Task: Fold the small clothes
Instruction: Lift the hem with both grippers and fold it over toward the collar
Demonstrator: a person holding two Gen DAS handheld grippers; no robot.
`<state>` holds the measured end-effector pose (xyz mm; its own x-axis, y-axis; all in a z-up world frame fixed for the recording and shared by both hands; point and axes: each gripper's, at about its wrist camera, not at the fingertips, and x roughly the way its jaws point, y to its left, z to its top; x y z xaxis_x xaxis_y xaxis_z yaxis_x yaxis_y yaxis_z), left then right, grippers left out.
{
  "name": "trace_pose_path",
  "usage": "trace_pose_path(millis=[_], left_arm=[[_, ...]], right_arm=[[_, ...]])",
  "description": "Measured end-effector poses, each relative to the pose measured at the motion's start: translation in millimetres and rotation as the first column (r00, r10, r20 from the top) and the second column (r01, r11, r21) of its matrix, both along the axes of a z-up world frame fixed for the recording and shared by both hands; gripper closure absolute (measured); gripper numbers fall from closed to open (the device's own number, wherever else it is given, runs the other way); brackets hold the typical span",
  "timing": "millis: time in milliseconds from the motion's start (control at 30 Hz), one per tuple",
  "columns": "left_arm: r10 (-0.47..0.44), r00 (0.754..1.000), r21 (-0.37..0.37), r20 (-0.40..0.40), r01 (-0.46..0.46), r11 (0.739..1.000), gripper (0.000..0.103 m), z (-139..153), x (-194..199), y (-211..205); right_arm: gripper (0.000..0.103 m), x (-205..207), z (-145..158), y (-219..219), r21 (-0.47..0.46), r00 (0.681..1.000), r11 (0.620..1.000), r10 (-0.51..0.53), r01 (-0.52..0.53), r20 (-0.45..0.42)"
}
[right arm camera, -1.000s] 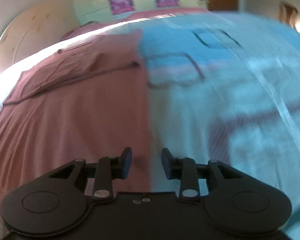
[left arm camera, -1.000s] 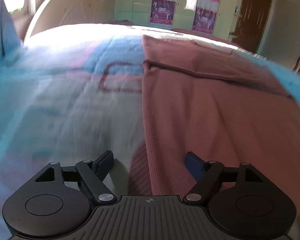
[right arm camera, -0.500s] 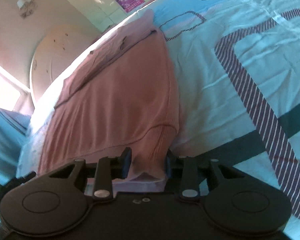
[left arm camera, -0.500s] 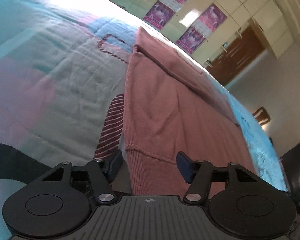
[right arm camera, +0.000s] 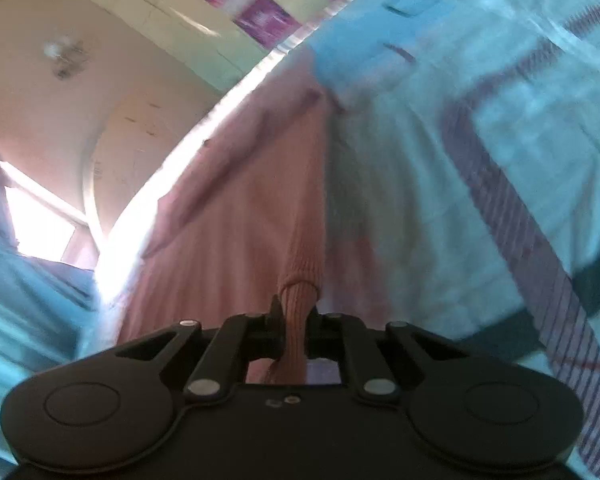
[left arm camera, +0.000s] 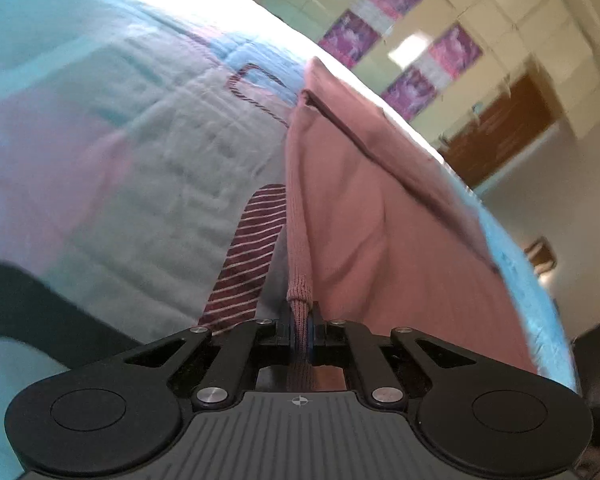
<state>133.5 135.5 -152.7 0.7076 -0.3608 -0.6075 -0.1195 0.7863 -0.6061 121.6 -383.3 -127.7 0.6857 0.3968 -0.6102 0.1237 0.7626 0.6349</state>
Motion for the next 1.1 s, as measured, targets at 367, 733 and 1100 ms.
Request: trace_pose_path(millis=[367,733,1100], left_arm=[[0.108,0.982,-0.205,0.153,-0.076,0.976,0.099,38.2,57.1,7.6],[0.147,0.962,-0.171,0.230,-0.108,0.979,0.099,80.7,268.5,-20.6],[0.232,0.966,-0.042,0.113,-0.229,0.973,0.013,49.4,408.4,-16.7]], right_arm=[[0.096,64.2,65.7,0.3,0.006,0.988,1.000,0.002,-0.003,0.153],[0.095,260.4,88.7,-30.1,0.037,0.984,0.997,-0.067,0.062,0.166],[0.044,411.0,40.2,-44.1,0.008,0.995,0.998,-0.055,0.054,0.081]])
